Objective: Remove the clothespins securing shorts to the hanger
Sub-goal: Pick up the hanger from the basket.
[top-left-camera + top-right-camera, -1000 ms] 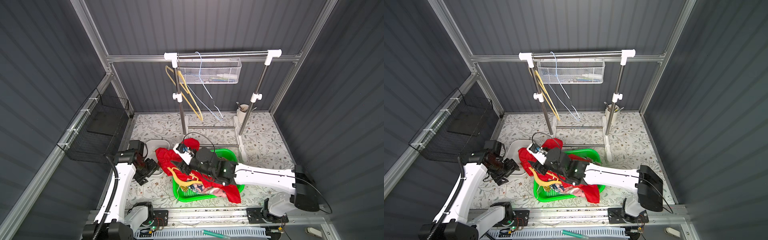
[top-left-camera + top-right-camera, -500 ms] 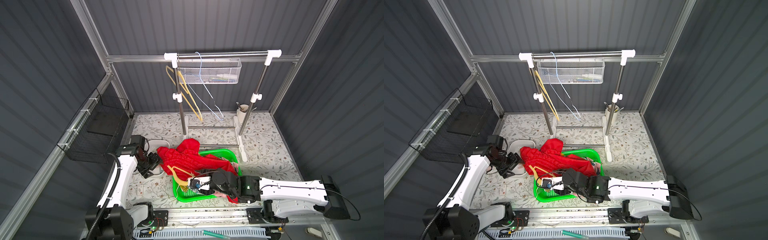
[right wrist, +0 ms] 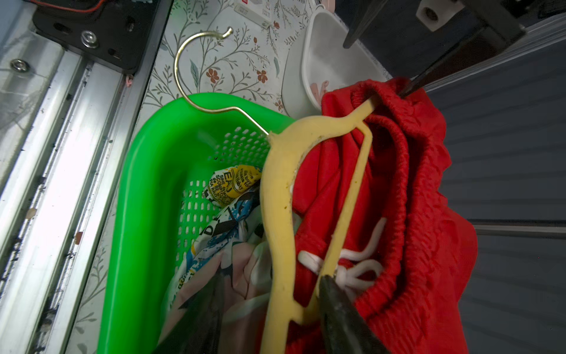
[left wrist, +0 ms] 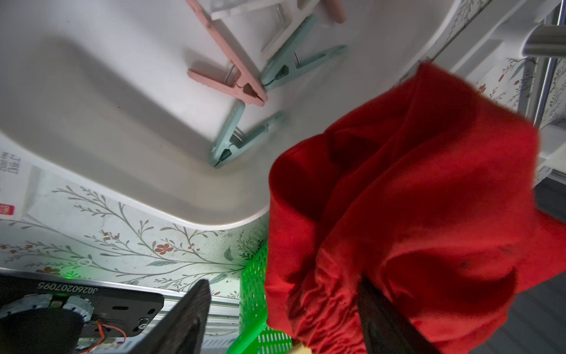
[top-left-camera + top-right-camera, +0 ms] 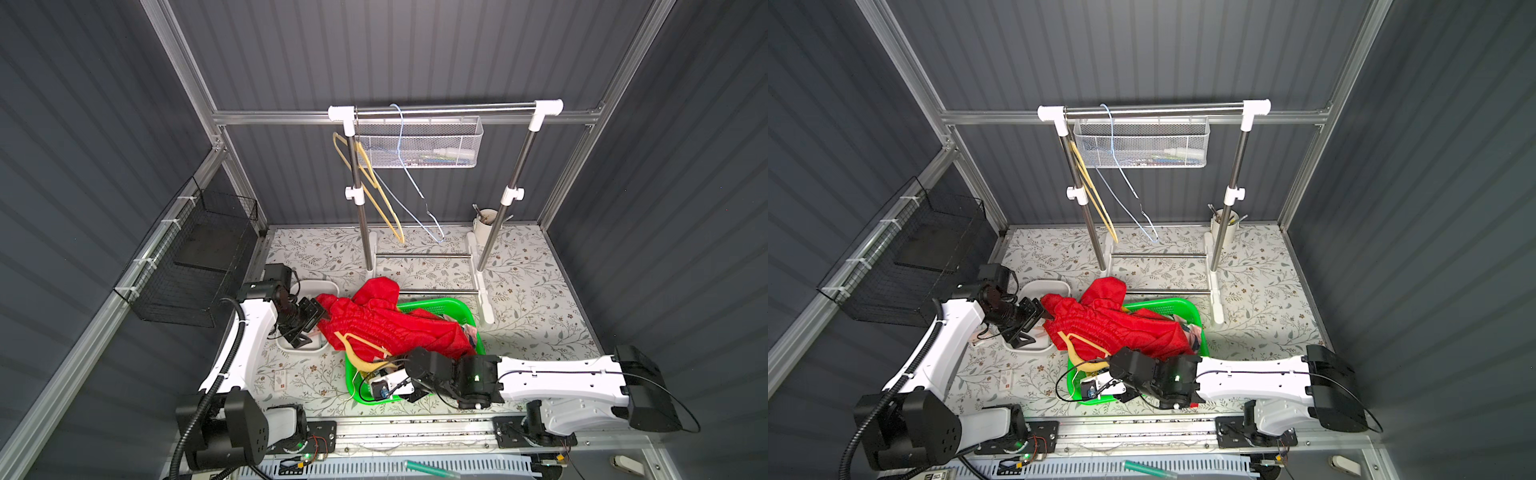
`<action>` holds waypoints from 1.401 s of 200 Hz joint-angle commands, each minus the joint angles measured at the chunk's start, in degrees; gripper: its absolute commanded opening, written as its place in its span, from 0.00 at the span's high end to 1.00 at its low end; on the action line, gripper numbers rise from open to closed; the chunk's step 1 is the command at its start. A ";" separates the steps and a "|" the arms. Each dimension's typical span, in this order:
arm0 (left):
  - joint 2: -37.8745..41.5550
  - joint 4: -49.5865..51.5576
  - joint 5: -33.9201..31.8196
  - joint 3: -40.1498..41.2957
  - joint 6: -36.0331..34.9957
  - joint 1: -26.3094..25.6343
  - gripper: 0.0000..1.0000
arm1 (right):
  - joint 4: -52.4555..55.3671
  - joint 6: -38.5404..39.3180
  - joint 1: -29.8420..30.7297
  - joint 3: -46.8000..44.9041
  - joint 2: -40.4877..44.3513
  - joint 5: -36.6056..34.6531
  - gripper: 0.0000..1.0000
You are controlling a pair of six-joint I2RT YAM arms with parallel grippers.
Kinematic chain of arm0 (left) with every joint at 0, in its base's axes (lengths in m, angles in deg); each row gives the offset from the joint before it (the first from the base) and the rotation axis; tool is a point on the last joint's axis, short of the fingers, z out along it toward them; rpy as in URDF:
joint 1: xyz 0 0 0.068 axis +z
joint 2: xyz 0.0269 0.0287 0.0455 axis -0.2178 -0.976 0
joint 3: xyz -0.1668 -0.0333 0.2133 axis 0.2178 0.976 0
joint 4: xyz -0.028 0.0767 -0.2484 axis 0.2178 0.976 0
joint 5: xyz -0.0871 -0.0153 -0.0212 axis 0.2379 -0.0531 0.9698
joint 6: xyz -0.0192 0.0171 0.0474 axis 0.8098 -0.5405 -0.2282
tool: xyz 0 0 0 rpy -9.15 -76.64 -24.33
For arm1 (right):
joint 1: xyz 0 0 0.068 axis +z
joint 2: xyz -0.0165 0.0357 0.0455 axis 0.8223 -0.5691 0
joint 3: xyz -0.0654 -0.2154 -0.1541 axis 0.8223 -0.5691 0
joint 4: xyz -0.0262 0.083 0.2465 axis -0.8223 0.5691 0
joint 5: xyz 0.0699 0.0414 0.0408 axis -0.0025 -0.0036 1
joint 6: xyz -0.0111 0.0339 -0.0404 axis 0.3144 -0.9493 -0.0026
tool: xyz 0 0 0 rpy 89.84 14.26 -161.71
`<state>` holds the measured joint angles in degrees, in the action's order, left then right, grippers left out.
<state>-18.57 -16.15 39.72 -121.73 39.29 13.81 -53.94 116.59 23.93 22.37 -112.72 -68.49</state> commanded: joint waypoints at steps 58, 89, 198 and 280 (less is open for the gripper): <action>-0.33 0.97 2.02 -3.23 0.19 0.26 0.23 | -6.13 8.05 0.64 3.35 -4.80 -13.19 0.63; -0.11 1.77 2.30 -4.94 0.19 0.26 0.23 | -7.40 9.46 1.08 3.66 -4.01 -16.04 0.74; 0.12 4.84 -1.54 -13.94 -2.38 0.26 0.23 | -10.50 5.70 0.62 3.52 3.31 -14.71 0.91; 1.28 2.53 -9.18 -21.45 -11.21 0.26 0.21 | -7.91 -7.83 -9.11 4.28 10.95 -1.98 0.97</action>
<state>-18.60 -12.76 32.66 -142.14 33.98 13.81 -62.07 115.95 18.51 24.40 -105.23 -76.27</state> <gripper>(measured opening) 0.784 0.078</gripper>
